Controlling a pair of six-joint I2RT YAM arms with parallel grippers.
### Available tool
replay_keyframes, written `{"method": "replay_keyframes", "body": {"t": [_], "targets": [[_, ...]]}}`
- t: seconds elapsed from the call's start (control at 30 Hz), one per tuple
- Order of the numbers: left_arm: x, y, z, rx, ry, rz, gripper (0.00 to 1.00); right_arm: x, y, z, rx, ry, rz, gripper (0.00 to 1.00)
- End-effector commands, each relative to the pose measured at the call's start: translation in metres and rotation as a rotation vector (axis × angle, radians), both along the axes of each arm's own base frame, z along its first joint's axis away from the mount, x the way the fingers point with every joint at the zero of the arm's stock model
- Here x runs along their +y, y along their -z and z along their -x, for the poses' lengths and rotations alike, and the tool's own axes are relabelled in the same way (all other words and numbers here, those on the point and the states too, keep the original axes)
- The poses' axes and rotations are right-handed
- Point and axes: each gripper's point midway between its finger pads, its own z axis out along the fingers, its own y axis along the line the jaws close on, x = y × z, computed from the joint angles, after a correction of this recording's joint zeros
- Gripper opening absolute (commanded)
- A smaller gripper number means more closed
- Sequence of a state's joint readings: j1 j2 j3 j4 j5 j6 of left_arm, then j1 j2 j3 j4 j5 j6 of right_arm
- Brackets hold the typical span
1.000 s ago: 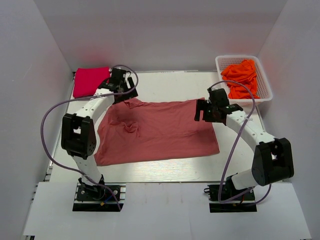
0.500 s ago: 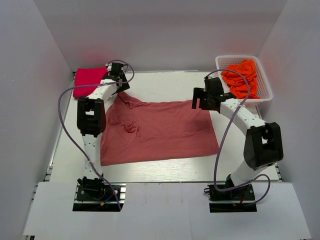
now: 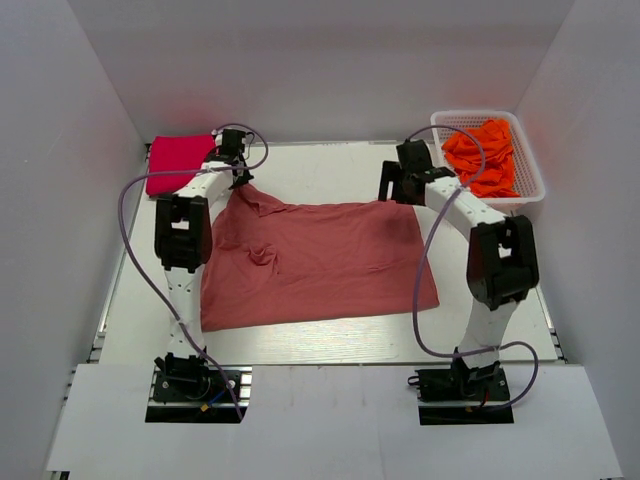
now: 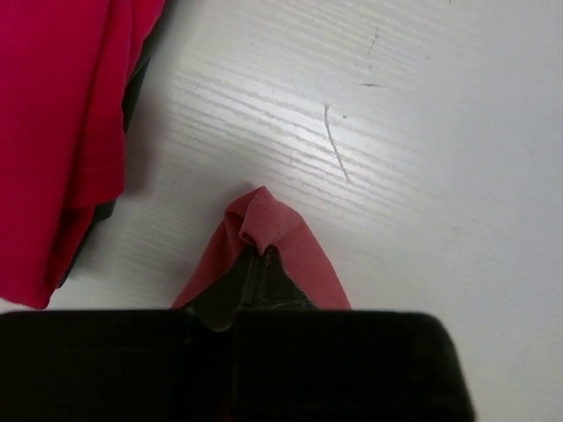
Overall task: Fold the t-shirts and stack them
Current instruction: Grap the side of the flattened tshirt furthest away from the robot with both arms
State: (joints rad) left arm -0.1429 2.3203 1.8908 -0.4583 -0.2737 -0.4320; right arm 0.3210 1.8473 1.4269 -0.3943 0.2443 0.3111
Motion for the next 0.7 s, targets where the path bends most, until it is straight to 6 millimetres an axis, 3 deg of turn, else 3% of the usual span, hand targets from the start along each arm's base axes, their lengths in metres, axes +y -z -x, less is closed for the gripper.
{"method": "replay_keyframes", "body": {"t": [0.0,0.03,0.07,0.2,0.3,0.53,0.67], "targets": [[0.006,-0.059,-0.002,-0.119,0.0,-0.002,0.0,0.007,-0.008,-0.029,-0.051,0.081,-0.041,0.9],[0.006,-0.06,0.0,-0.117,0.007,-0.009,0.0,0.002,0.001,-0.033,-0.044,0.117,-0.018,0.9],[0.007,-0.056,0.002,-0.108,0.007,-0.011,0.0,0.007,-0.009,-0.044,-0.079,0.133,-0.03,0.9],[0.006,-0.065,0.009,-0.094,0.022,-0.014,0.0,-0.001,0.011,-0.063,-0.073,0.246,-0.013,0.9],[0.004,-0.074,0.011,-0.102,0.042,-0.006,0.0,-0.006,0.015,-0.076,-0.118,0.288,0.009,0.9],[0.002,-0.084,0.02,-0.099,0.052,0.004,0.0,-0.007,0.048,-0.104,-0.146,0.27,0.072,0.86],[0.004,-0.081,0.03,-0.078,0.052,0.002,0.0,-0.009,0.057,-0.116,-0.169,0.289,0.088,0.83]]}}
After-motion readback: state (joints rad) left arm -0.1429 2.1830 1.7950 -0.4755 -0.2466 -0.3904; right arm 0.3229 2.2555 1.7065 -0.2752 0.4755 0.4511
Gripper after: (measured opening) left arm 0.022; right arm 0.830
